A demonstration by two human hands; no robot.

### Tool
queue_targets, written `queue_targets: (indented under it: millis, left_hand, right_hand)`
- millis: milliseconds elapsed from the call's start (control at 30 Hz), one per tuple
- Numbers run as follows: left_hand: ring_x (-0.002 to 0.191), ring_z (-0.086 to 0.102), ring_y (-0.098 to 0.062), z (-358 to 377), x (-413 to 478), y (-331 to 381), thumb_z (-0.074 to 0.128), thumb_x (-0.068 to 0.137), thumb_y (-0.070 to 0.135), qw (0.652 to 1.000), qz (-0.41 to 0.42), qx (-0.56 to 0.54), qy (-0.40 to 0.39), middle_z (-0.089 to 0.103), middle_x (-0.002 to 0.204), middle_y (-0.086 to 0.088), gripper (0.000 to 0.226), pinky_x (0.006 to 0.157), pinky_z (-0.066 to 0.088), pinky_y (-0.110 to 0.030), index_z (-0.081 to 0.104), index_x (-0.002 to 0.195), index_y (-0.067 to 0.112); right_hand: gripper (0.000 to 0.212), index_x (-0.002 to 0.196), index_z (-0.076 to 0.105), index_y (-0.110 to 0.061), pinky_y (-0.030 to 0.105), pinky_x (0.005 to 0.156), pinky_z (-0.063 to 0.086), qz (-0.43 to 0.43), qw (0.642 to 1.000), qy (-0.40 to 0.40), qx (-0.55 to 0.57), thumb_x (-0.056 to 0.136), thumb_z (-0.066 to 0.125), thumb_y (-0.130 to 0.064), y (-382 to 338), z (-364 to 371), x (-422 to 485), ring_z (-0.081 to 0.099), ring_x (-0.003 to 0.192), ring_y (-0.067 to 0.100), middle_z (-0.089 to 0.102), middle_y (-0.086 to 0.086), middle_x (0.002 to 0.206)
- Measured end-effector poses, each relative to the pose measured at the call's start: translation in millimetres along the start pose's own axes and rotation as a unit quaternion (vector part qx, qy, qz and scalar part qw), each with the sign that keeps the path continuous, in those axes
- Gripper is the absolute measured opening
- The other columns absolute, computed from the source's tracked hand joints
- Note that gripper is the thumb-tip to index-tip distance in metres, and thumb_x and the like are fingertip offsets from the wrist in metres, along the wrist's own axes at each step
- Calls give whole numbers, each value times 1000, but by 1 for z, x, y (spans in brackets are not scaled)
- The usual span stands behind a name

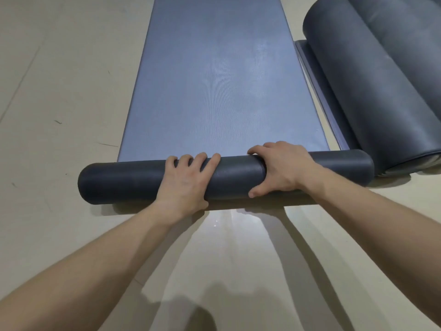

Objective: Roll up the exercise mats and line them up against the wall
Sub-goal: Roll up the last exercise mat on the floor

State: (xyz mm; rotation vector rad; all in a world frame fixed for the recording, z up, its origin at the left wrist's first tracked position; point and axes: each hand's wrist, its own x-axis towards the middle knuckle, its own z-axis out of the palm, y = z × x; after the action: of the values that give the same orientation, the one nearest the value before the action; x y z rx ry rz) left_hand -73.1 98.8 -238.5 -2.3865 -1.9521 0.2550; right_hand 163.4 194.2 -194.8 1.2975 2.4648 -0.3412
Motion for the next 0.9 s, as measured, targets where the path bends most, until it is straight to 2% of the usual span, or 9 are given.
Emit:
queue_targets:
  millis: [67,133,233,367,533,633,700,767,900]
  left_hand:
    - [121,54,-31,-12,14,-9,78,71,55,999,11,-10,-40,46,145,-3,107,103,40,-52,15,153,31]
    - [114,58,-29,-24,26,-16,77,70,56,997,15,-21,-76,50,141,0,103,98,45,-50,17,152,34]
    - [98,62,-27,-39,44,-23,79,66,52,992,10,-51,-118,59,123,4,98,86,54,-44,28,148,37]
    - [95,61,-21,-63,62,-41,86,63,51,967,10,-112,-227,62,111,6,91,86,57,-42,40,140,40]
    - [111,60,-22,-58,49,-38,93,61,51,923,26,-154,-351,60,119,11,95,98,51,-40,43,141,42]
    - [129,53,-26,-51,38,-33,86,59,69,944,14,-126,-306,47,144,7,124,106,47,-45,19,158,37]
    - [138,44,-30,-38,11,-25,73,58,85,984,2,-42,-175,34,158,1,132,113,38,-49,8,161,31]
    - [145,34,-36,-23,-19,-14,67,58,90,997,-16,10,-77,31,160,-6,132,118,27,-56,9,159,28]
    - [141,40,-33,-3,-22,-22,66,61,86,997,-6,-8,-73,38,157,-4,125,117,29,-55,12,158,28]
  right_hand:
    - [132,157,12,-38,53,111,36,7,993,63,-100,51,70,-91,6,19,-20,51,127,31,45,2,144]
    - [134,158,-2,-37,57,114,32,18,988,70,-136,58,75,-84,13,27,-23,47,131,34,42,7,147]
    - [112,153,11,-42,53,106,44,6,994,50,-94,67,77,-71,21,6,-5,56,119,30,52,4,139]
    - [98,143,34,-45,39,87,53,-27,998,-41,-28,62,84,-65,23,-36,7,59,94,20,61,-8,115]
    - [100,141,40,-46,41,101,49,-41,980,-178,84,57,95,-53,16,-13,9,56,109,20,58,-13,123]
    - [101,136,44,-46,46,108,47,-40,964,-208,160,52,99,-43,26,-2,27,56,116,19,57,-16,125]
    - [101,133,48,-44,48,109,47,-48,951,-228,203,48,101,-40,30,1,35,57,117,17,59,-16,125]
    - [102,133,50,-44,49,109,47,-45,945,-231,226,45,101,-39,32,3,38,57,118,18,59,-16,125]
    - [115,150,37,-45,50,112,41,-25,978,-169,118,52,96,-57,25,-1,27,39,130,24,42,-6,134]
